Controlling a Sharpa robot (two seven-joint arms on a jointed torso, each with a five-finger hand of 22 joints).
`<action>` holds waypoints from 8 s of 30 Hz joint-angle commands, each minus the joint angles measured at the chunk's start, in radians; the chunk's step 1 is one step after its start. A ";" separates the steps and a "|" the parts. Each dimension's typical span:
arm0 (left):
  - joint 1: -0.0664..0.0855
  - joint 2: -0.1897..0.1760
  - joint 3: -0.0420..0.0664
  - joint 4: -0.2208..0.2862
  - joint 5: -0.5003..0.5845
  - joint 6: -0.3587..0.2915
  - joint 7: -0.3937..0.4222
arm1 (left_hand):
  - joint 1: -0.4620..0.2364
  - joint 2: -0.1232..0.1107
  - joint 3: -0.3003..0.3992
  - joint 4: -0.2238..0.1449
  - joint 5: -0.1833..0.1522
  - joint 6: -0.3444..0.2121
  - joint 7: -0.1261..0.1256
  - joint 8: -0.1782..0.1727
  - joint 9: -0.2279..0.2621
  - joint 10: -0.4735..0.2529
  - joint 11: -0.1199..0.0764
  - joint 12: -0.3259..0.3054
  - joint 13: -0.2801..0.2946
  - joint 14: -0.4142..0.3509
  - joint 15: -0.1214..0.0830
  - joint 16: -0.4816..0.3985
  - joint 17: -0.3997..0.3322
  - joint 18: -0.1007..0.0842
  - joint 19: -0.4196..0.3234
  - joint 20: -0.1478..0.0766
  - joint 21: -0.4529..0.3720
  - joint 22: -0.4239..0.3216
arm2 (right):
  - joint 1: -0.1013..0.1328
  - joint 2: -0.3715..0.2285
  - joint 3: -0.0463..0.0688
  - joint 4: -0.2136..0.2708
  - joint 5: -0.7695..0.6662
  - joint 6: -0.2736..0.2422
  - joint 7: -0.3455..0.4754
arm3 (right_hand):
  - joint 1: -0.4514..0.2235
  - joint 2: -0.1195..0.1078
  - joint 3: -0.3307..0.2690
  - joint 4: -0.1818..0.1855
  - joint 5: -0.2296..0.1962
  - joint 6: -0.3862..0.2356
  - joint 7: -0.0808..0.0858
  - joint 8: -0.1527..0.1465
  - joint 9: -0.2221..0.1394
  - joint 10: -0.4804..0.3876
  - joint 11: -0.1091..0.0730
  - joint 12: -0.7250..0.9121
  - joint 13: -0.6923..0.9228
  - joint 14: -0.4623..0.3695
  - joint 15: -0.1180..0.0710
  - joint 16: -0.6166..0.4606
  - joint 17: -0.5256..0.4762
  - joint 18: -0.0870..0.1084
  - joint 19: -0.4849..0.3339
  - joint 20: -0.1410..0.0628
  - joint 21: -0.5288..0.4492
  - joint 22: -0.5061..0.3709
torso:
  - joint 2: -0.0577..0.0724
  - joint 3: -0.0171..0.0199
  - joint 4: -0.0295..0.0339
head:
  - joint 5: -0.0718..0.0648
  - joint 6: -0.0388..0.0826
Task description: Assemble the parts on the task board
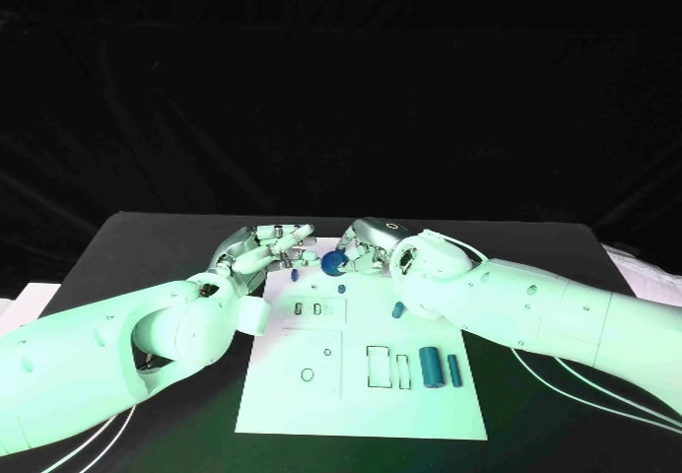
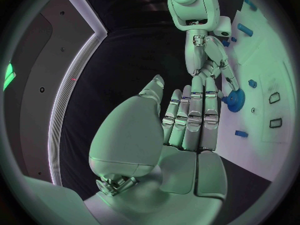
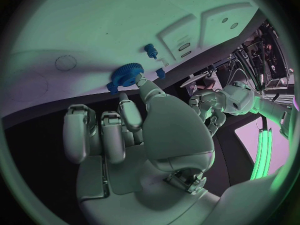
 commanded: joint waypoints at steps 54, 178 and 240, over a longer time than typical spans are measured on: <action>-0.016 0.006 -0.001 -0.032 0.001 0.034 0.007 | 0.002 0.010 0.001 -0.010 -0.003 0.002 0.000 -0.005 0.000 0.003 0.001 -0.004 0.000 0.002 0.003 -0.005 0.004 0.010 0.006 -0.001 -0.004 -0.002 | -0.048 -0.352 0.010 -0.021 0.355 0.019 0.380 | 0.036 -0.010 -0.003 -0.029 0.042 0.016 -0.005 0.000 0.001 0.008 -0.002 -0.001 -0.003 0.094 0.002 0.001 0.213 -0.001 0.002 -0.004 0.001 0.011 | -0.014 0.0156 -0.0355 | -0.002 0.003; -0.015 -0.006 0.000 -0.072 0.018 0.016 0.019 | 0.009 0.024 0.008 -0.021 -0.002 0.003 0.002 -0.011 0.000 0.005 0.002 -0.011 -0.001 0.001 0.002 -0.010 0.015 0.011 0.009 -0.001 -0.007 -0.003 | -0.101 -0.029 -0.017 0.221 0.093 0.021 -0.087 | 0.042 0.082 0.145 -0.081 -0.045 0.167 -0.052 0.047 0.026 0.020 -0.045 -0.045 -0.029 0.089 -0.034 -0.013 0.190 0.002 -0.003 -0.037 -0.009 -0.002 | -0.021 0.0108 -0.0293 | 0.043 -0.039; -0.014 0.000 0.000 -0.077 0.025 0.030 0.002 | 0.009 0.025 0.009 -0.024 -0.002 0.004 0.002 -0.012 -0.001 0.005 0.002 -0.013 -0.001 0.000 0.003 -0.012 0.018 0.010 0.009 -0.001 -0.008 -0.003 | -0.107 -0.024 -0.021 0.212 0.027 -0.003 -0.120 | -0.046 -0.042 0.017 -0.050 -0.005 0.082 -0.026 0.001 0.008 -0.052 -0.020 -0.157 -0.113 0.087 -0.014 -0.021 0.182 0.012 -0.032 -0.021 -0.046 -0.056 | -0.023 0.0105 -0.0308 | 0.050 -0.059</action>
